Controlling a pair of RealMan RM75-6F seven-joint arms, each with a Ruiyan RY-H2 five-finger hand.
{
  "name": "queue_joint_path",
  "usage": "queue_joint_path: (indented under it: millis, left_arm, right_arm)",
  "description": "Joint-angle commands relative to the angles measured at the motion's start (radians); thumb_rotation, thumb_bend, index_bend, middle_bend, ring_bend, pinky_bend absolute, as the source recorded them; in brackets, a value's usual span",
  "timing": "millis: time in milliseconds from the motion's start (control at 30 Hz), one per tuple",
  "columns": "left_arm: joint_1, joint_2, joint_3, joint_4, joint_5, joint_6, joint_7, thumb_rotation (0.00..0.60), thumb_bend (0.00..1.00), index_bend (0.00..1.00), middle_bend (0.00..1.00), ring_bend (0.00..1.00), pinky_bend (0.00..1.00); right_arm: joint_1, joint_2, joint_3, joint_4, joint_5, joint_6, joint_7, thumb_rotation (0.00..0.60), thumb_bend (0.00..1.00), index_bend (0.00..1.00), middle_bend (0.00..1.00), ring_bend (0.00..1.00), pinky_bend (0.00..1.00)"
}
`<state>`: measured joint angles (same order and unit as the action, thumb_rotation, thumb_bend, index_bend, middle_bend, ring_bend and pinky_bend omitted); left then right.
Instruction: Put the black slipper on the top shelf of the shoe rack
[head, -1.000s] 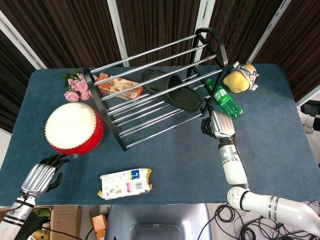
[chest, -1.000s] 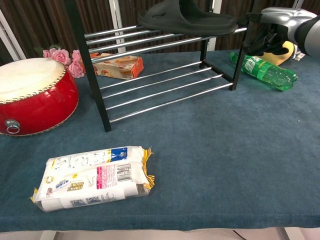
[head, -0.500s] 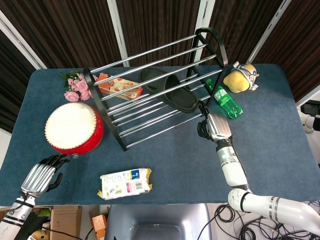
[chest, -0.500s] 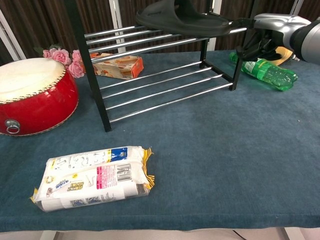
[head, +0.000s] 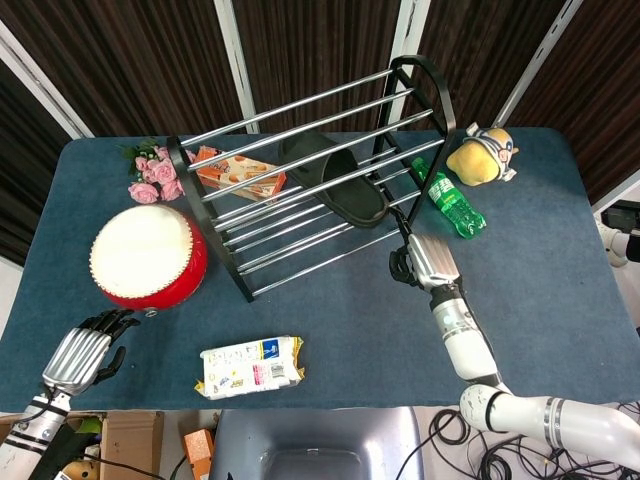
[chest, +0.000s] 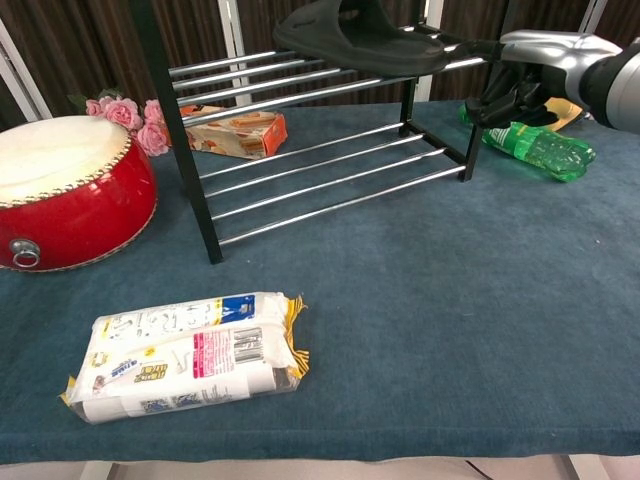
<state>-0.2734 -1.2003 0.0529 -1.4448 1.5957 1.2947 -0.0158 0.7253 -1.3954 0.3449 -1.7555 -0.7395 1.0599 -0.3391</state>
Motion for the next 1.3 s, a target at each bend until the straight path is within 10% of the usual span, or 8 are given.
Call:
queue_joint_path:
  millis: [33,367,533,800,900,1033,1300]
  left_arm:
    - [0.000,0.000,0.000,0.000,0.000,-0.001,0.000,0.600,0.56,0.30,0.21,0.19,0.36]
    - [-0.002,0.004,-0.001,-0.005,-0.007,-0.009,-0.002,0.600,0.56,0.30,0.21,0.19,0.36]
    - [-0.001,0.004,-0.002,-0.005,-0.007,-0.007,0.000,0.600,0.56,0.30,0.21,0.19,0.36]
    - [0.002,0.004,-0.002,-0.007,-0.004,0.001,0.003,0.600,0.56,0.30,0.21,0.19,0.36]
    - [0.006,0.005,-0.004,-0.009,-0.003,0.012,0.002,0.600,0.56,0.30,0.21,0.19,0.36]
    - [0.013,0.005,-0.006,-0.009,0.001,0.030,0.001,0.600,0.56,0.30,0.21,0.19,0.36]
    - [0.019,-0.002,-0.014,-0.006,-0.007,0.039,0.016,0.600,0.56,0.30,0.21,0.19,0.36]
  right_arm:
    - [-0.001,0.004,-0.005,-0.005,-0.007,0.001,0.006,0.600,0.62,0.00,0.86,0.97,0.97]
    - [-0.026,0.071,-0.088,-0.078,-0.052,0.083,-0.103,0.600,0.61,0.00,0.86,0.94,0.95]
    - [-0.118,0.045,-0.208,-0.076,-0.341,0.351,-0.205,0.600,0.42,0.10,0.79,0.83,0.84]
    - [-0.322,0.170,-0.497,-0.095,-0.750,0.544,-0.203,0.600,0.23,0.13,0.38,0.38,0.60]
    - [-0.391,0.212,-0.563,-0.058,-0.809,0.576,-0.168,0.600,0.19,0.08,0.26,0.21,0.33]
    - [-0.460,0.234,-0.584,-0.007,-0.799,0.589,-0.076,0.600,0.16,0.00,0.12,0.08,0.11]
    - [-0.503,0.239,-0.531,0.056,-0.757,0.543,0.069,0.600,0.16,0.00,0.07,0.05,0.09]
